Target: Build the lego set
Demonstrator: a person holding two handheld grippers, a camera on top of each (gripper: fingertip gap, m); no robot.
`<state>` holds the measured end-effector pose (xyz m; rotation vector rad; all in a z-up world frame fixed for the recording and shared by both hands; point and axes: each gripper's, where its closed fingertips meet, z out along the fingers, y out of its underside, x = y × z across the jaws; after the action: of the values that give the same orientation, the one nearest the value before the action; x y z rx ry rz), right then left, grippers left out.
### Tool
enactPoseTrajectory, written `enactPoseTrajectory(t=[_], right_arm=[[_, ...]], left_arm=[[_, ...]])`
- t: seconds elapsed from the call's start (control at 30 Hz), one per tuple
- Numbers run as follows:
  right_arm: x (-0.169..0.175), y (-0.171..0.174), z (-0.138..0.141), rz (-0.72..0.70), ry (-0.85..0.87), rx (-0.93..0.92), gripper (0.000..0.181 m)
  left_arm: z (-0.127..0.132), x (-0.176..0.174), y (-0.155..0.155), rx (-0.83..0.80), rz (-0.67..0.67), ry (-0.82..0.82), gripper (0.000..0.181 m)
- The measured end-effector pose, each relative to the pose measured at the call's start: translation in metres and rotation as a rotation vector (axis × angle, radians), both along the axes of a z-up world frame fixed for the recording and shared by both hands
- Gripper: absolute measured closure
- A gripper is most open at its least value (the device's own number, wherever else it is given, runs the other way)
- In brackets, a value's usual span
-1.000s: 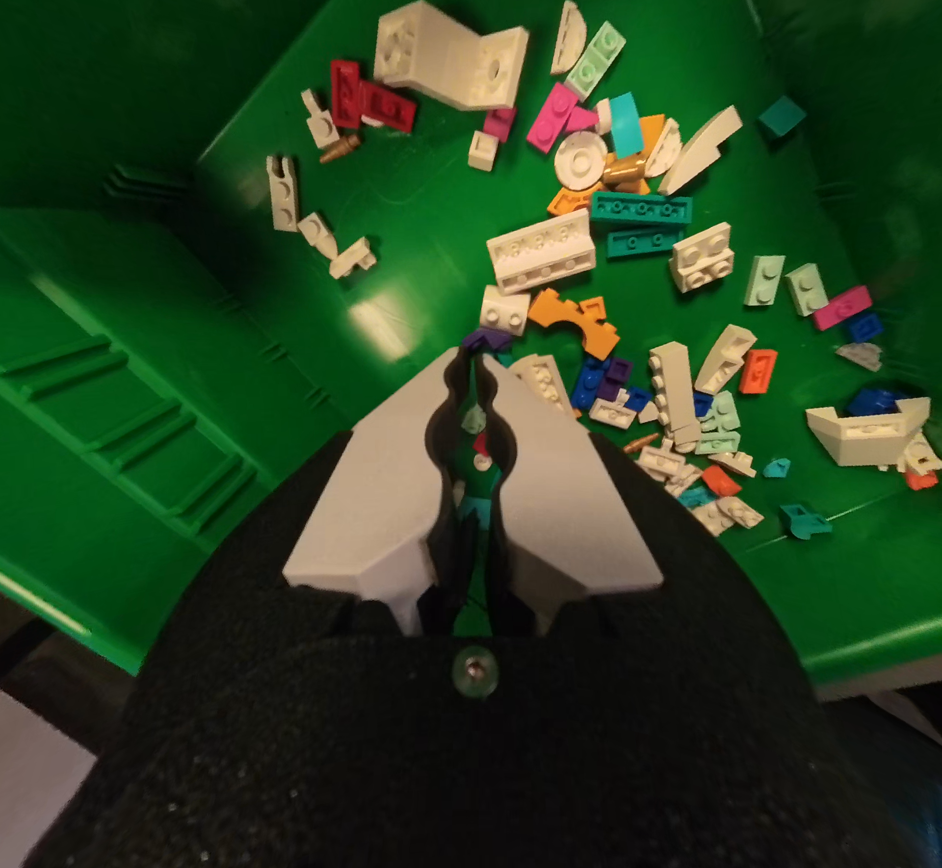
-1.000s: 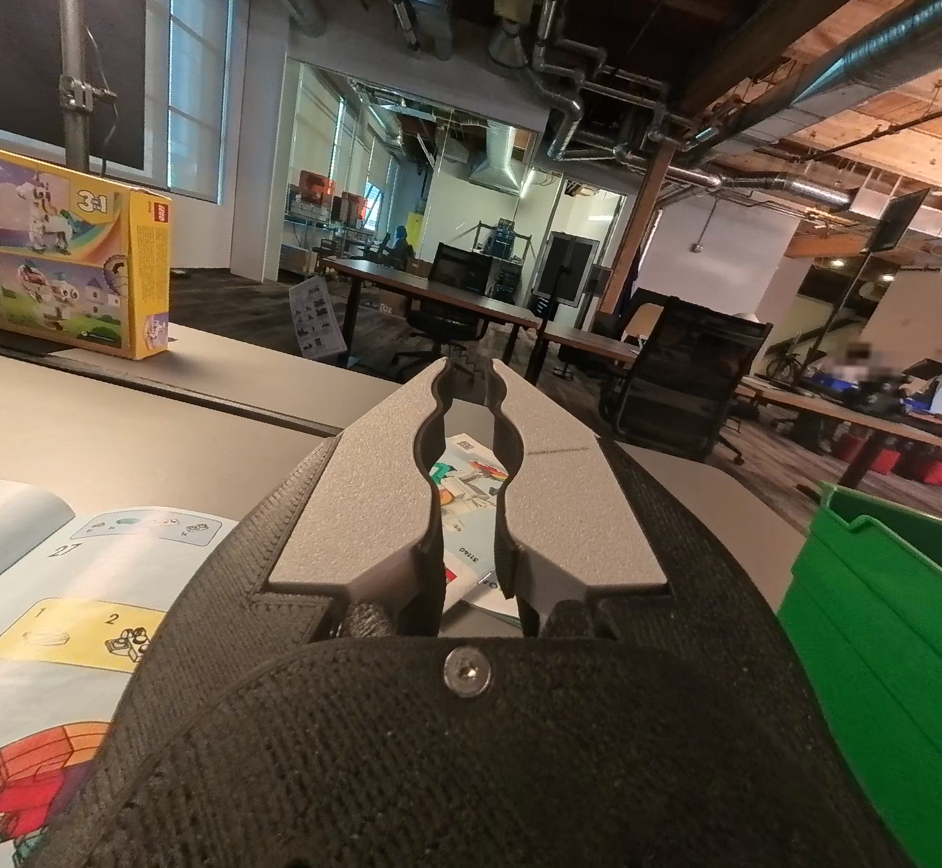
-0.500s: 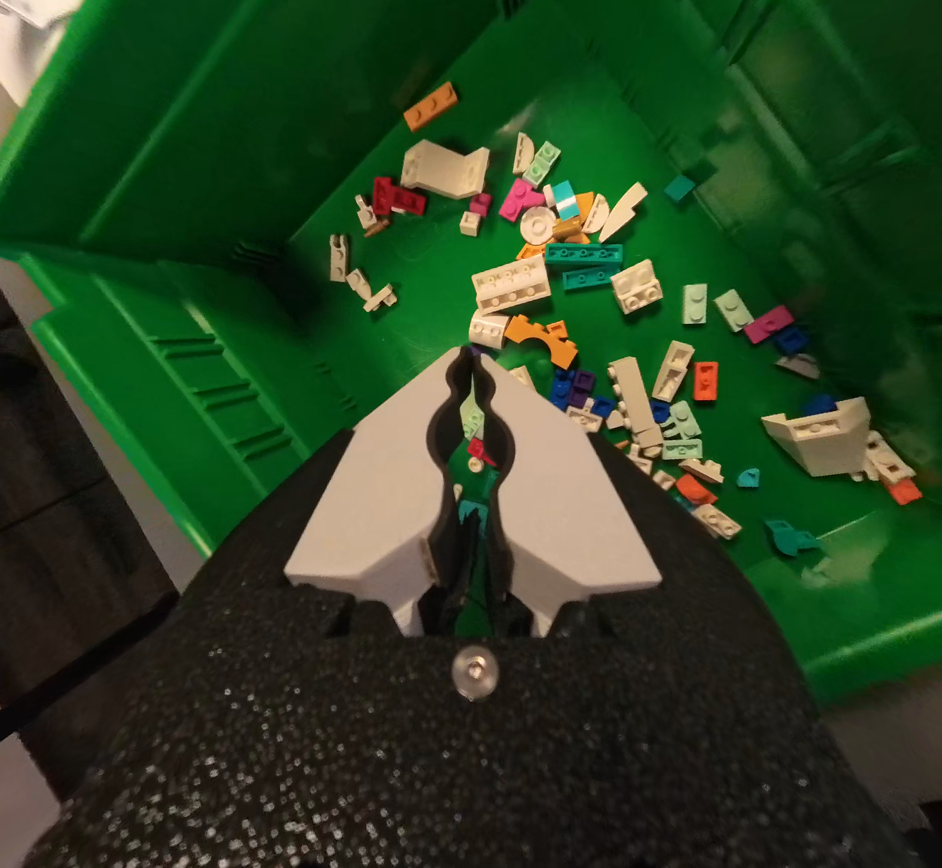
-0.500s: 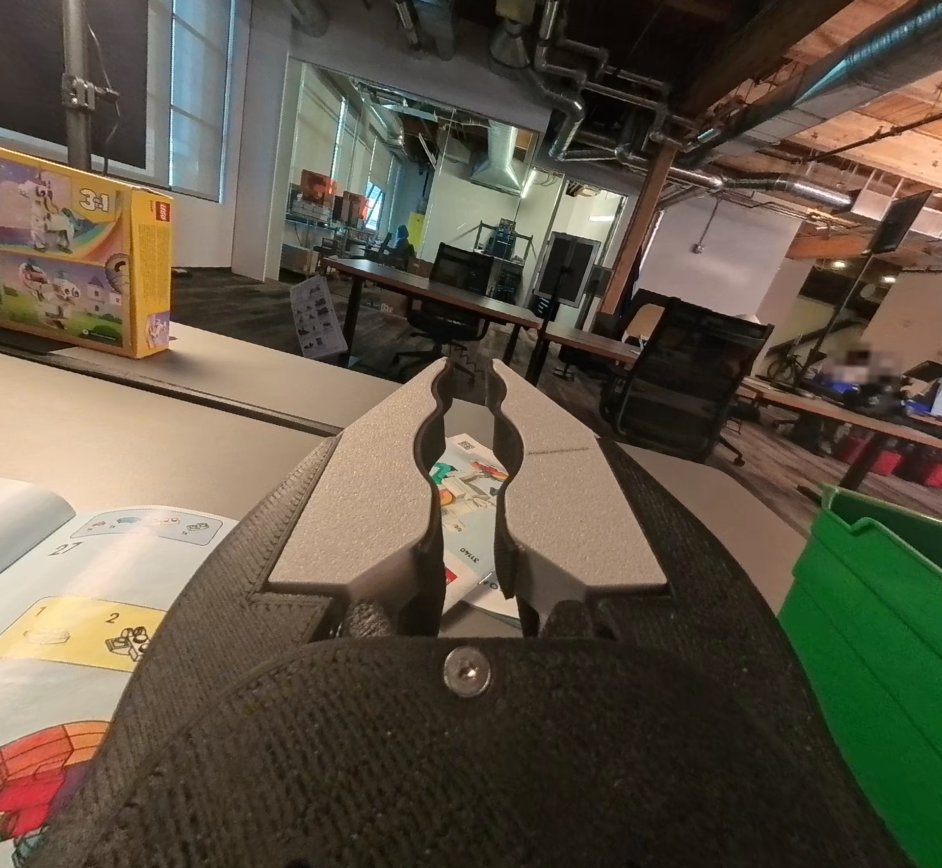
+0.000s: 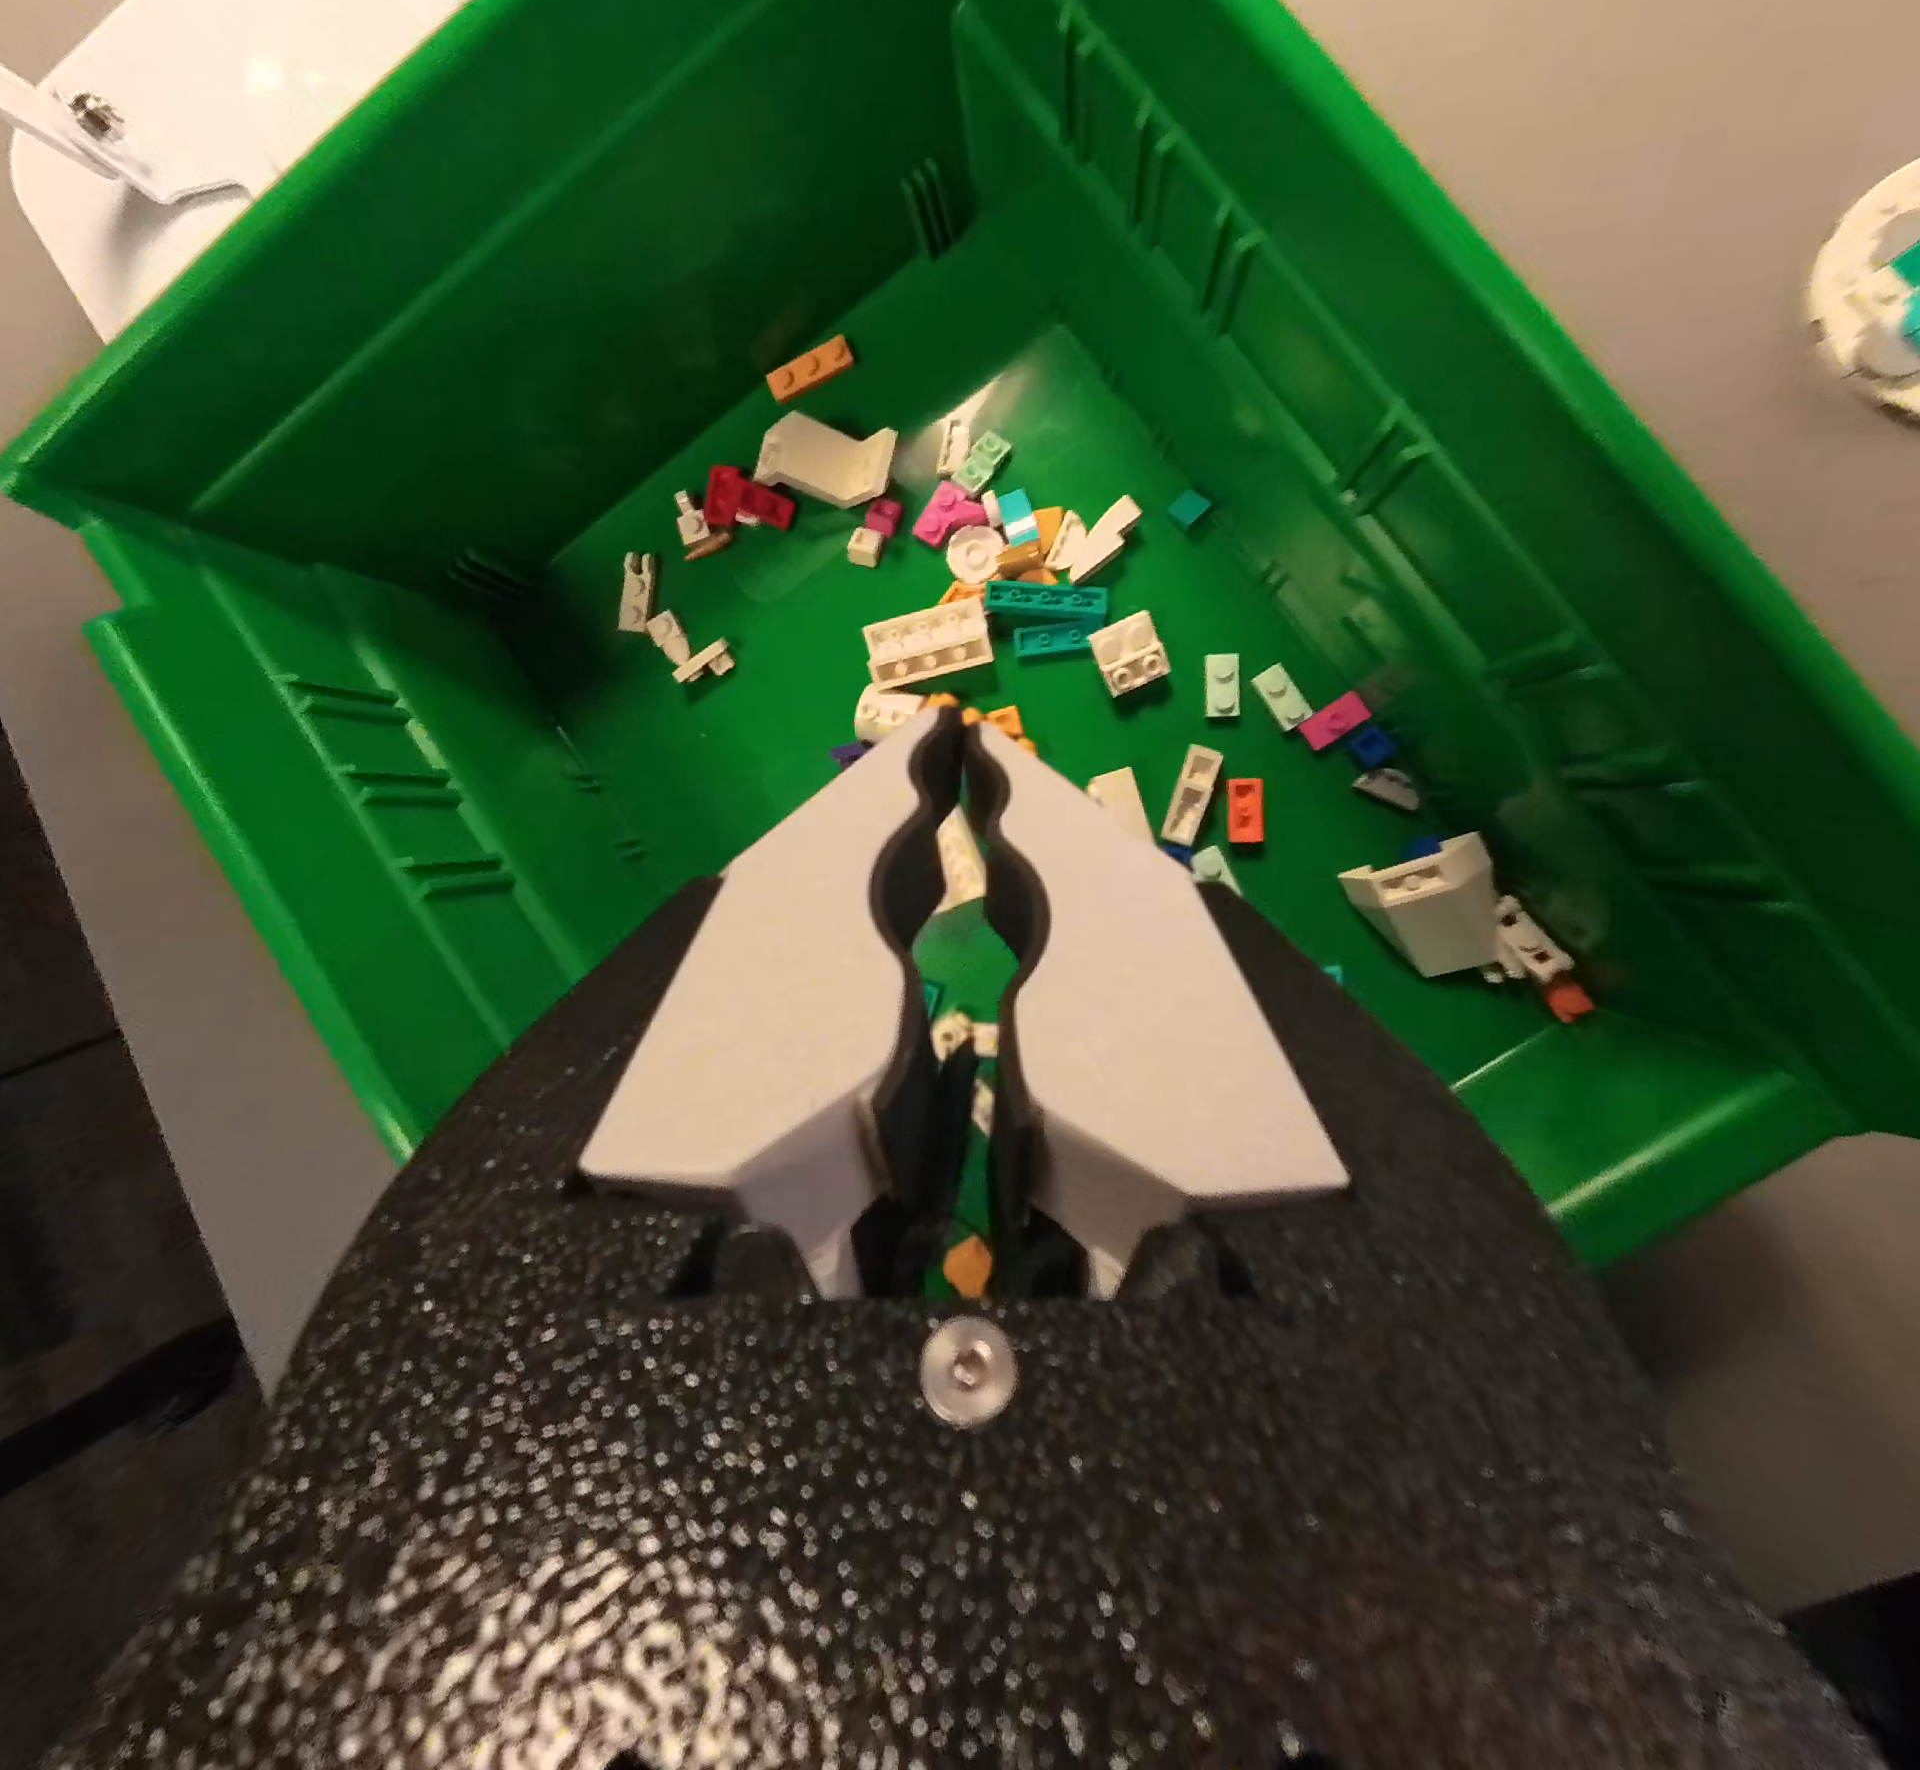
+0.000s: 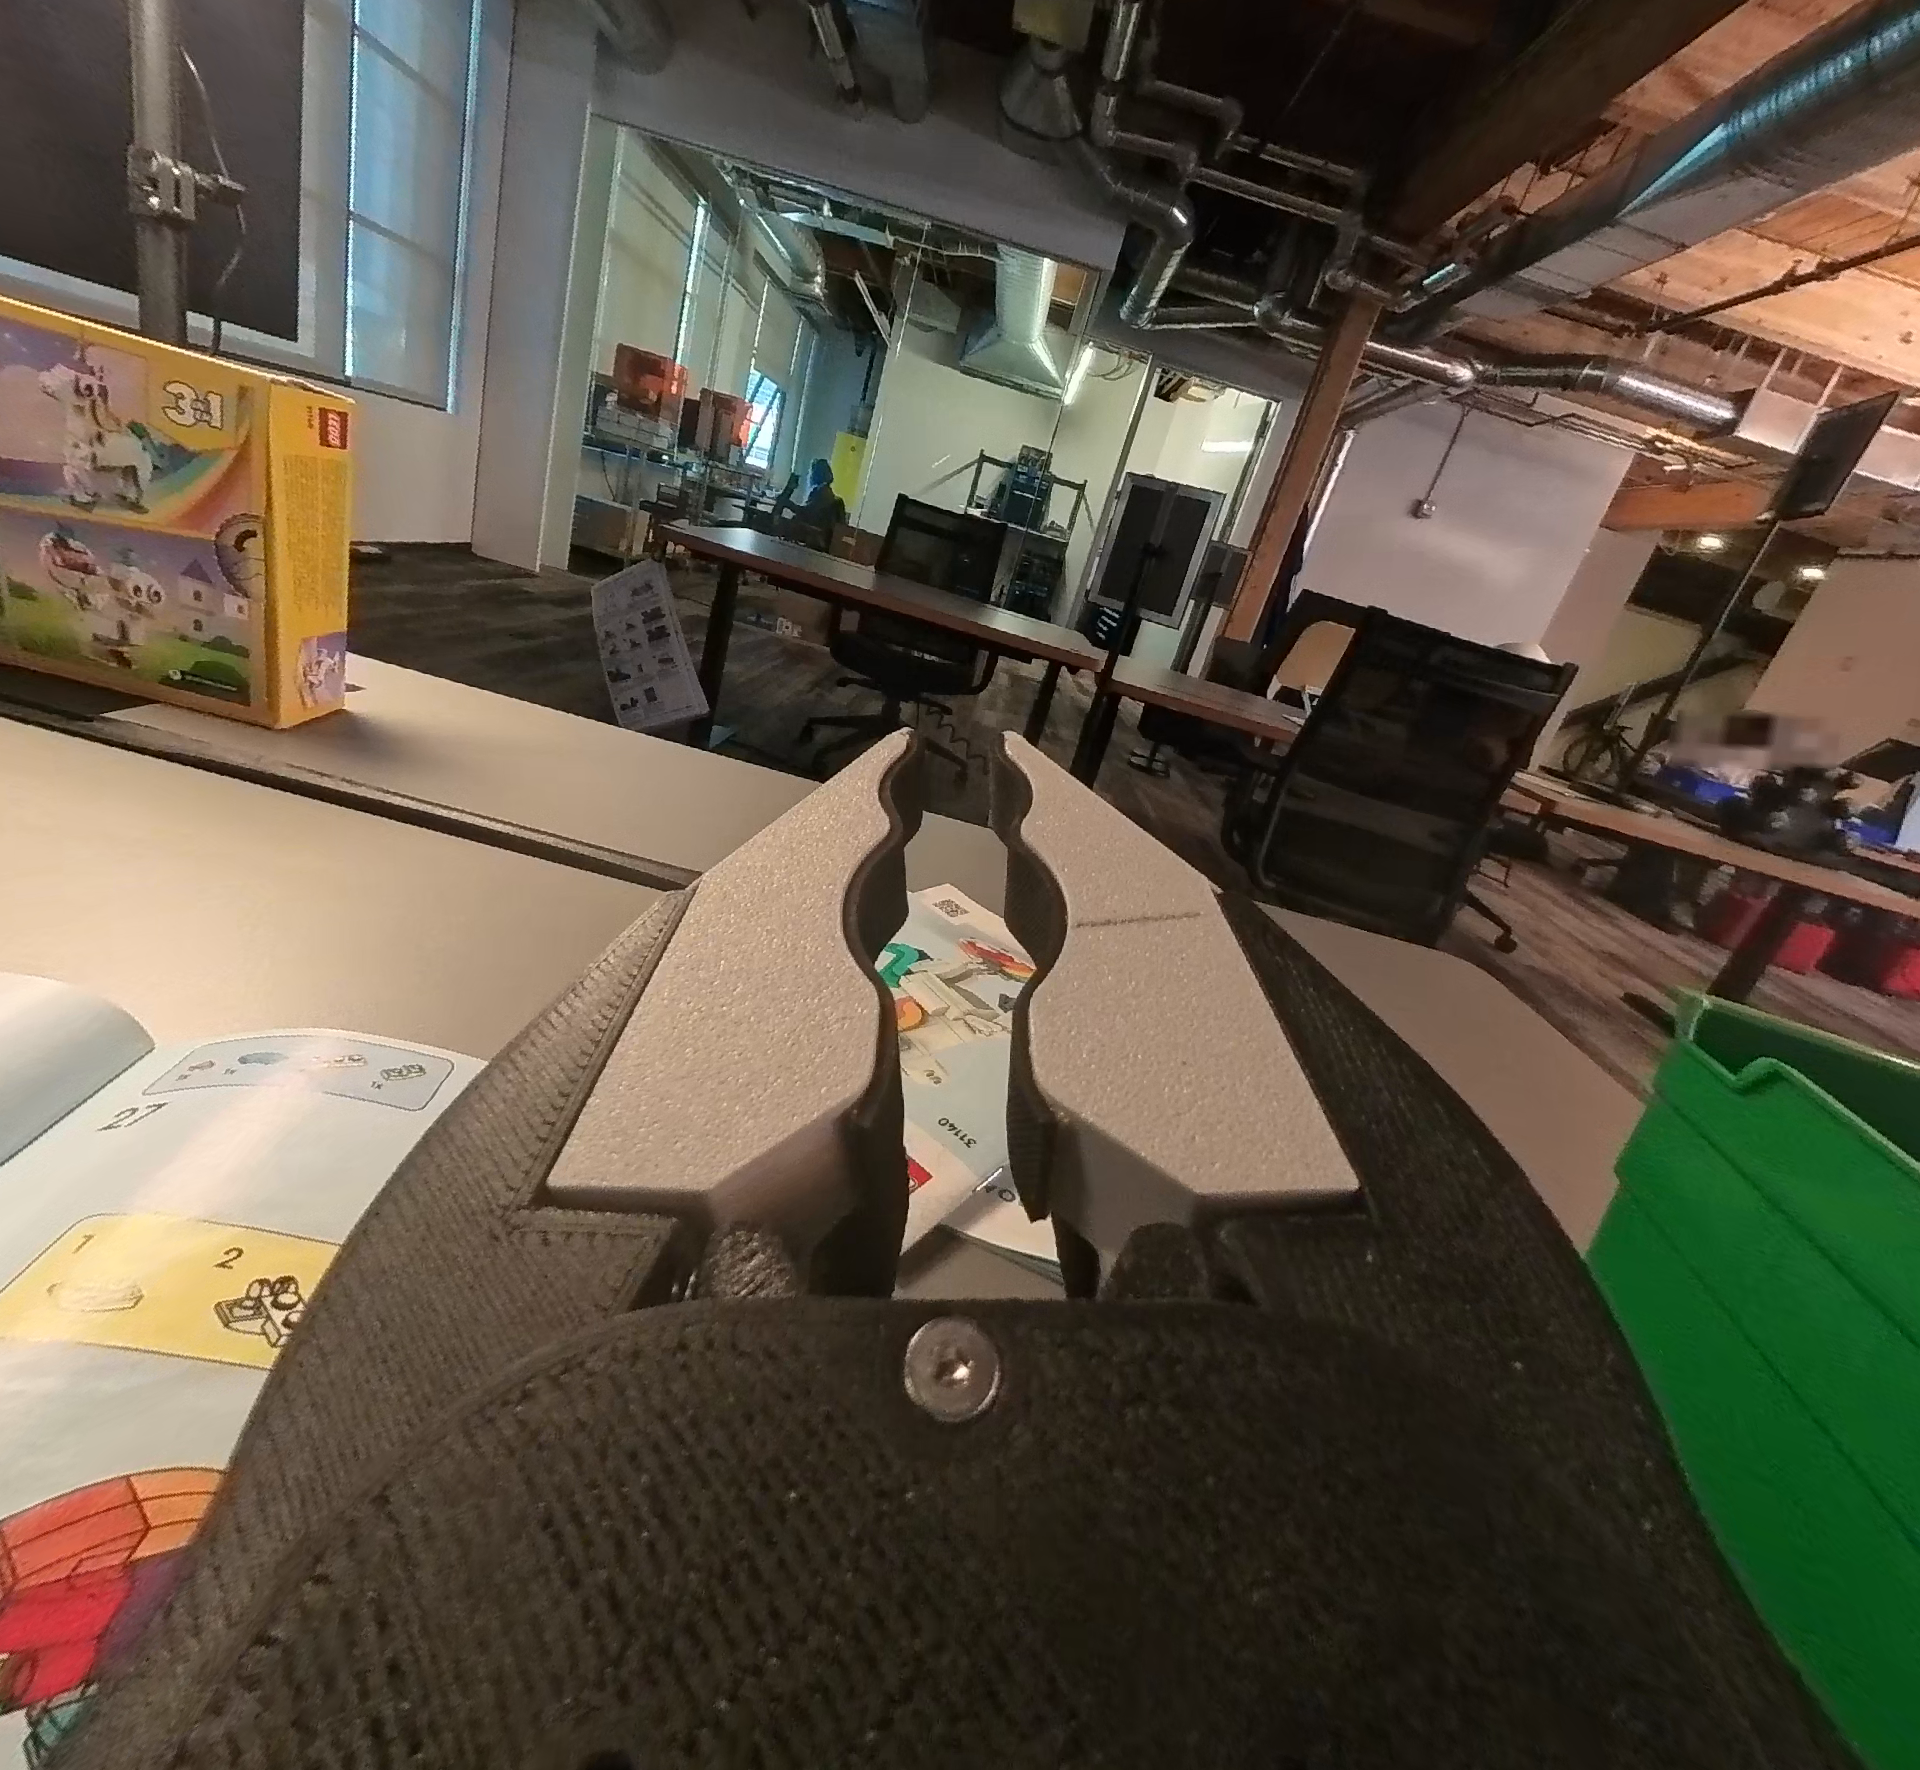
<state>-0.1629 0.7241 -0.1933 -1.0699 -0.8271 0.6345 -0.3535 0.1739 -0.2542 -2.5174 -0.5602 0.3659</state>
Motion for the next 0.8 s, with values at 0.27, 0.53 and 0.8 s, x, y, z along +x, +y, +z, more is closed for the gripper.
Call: enactPoseTrajectory(t=[0.27,0.53,0.8], right_arm=[[0.000,0.000,0.000,0.000,0.000,0.000,0.171],[-0.002,-0.002,-0.001,-0.001,-0.015,0.017,0.171],[-0.001,-0.001,-0.001,-0.006,-0.012,0.013,0.171]], left_arm=[[0.019,0.000,0.009,0.099,0.007,0.069,0.181],[0.089,-0.003,0.017,0.684,0.147,0.030,0.181],[0.124,0.011,0.008,1.114,0.107,-0.258,0.181]])
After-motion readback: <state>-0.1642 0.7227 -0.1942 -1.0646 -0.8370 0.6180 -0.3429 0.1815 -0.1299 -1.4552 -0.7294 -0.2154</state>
